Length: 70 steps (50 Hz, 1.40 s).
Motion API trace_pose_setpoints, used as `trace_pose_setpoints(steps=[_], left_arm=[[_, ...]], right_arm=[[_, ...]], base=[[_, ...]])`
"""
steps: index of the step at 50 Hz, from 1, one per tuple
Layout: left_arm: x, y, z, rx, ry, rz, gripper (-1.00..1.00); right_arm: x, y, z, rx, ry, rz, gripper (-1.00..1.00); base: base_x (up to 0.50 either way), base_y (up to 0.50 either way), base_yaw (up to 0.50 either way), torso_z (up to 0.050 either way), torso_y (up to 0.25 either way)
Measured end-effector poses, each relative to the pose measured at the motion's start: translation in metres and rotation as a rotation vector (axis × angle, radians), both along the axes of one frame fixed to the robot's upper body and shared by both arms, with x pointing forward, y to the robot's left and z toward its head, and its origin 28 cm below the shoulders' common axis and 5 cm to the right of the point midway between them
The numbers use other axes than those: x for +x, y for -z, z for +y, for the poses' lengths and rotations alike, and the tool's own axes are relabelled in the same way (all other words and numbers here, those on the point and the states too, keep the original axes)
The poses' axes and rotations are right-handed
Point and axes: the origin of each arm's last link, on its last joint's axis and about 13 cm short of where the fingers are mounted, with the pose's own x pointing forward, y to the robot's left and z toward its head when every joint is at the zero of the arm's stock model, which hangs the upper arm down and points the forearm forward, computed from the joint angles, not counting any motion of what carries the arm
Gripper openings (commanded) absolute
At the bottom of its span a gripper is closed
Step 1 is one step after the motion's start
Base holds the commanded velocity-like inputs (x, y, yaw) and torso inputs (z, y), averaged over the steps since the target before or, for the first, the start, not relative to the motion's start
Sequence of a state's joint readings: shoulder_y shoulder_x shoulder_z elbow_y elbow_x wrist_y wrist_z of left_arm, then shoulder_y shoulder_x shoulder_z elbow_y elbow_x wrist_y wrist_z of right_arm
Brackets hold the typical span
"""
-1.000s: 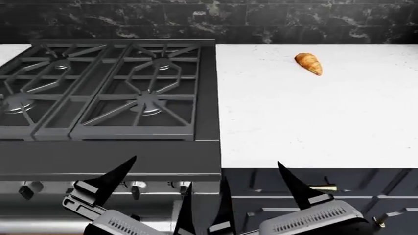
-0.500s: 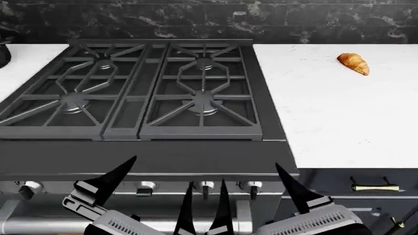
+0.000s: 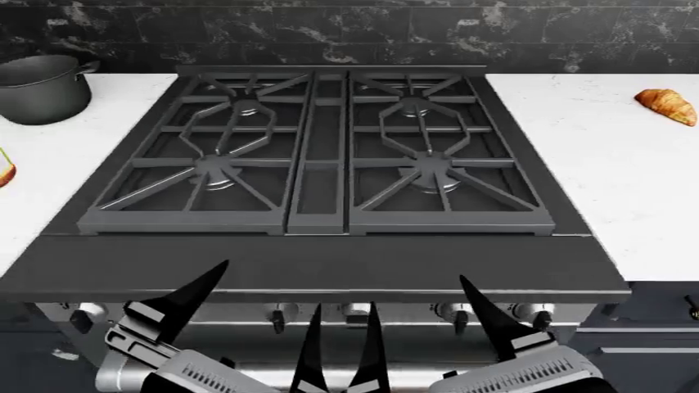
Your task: Pick the honey bottle and honey bottle from the counter and place them in the cabinets closest to them.
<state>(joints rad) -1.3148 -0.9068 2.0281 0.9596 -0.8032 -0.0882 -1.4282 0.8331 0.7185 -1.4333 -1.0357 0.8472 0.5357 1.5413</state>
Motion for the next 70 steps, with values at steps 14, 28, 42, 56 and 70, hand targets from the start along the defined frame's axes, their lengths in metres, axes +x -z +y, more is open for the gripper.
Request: trace_pose_setpoints(steps=[14, 28, 42, 56, 70], left_arm=[[-0.0005, -0.0006, -0.0004, 0.002, 0.001, -0.002, 1.0], [-0.0008, -0.0014, -0.001, 0.004, 0.004, -0.003, 1.0], [-0.0016, -0.0021, -0.0014, 0.005, 0.006, -0.005, 1.0], [-0.0022, -0.0015, -0.001, 0.004, 0.007, -0.007, 1.0], [-0.0033, -0.0017, -0.0016, 0.005, 0.007, -0.009, 1.0]], right_arm=[[-0.0004, 0.0004, -0.0004, 0.0, 0.001, 0.0, 1.0], [-0.0008, -0.0004, -0.0004, 0.001, 0.001, -0.001, 1.0], [-0.002, -0.0005, -0.0002, 0.003, 0.0, -0.001, 1.0], [-0.0031, 0.0, 0.0002, 0.008, -0.001, 0.001, 1.0], [-0.0042, 0.0003, -0.0004, 0.015, -0.002, 0.003, 1.0]], base=[[0.0, 0.5, 0.0, 0.0, 0.0], [0.0, 0.5, 0.0, 0.0, 0.0], [0.0, 0.5, 0.0, 0.0, 0.0], [0.0, 0.5, 0.0, 0.0, 0.0], [0.0, 0.5, 0.0, 0.0, 0.0]])
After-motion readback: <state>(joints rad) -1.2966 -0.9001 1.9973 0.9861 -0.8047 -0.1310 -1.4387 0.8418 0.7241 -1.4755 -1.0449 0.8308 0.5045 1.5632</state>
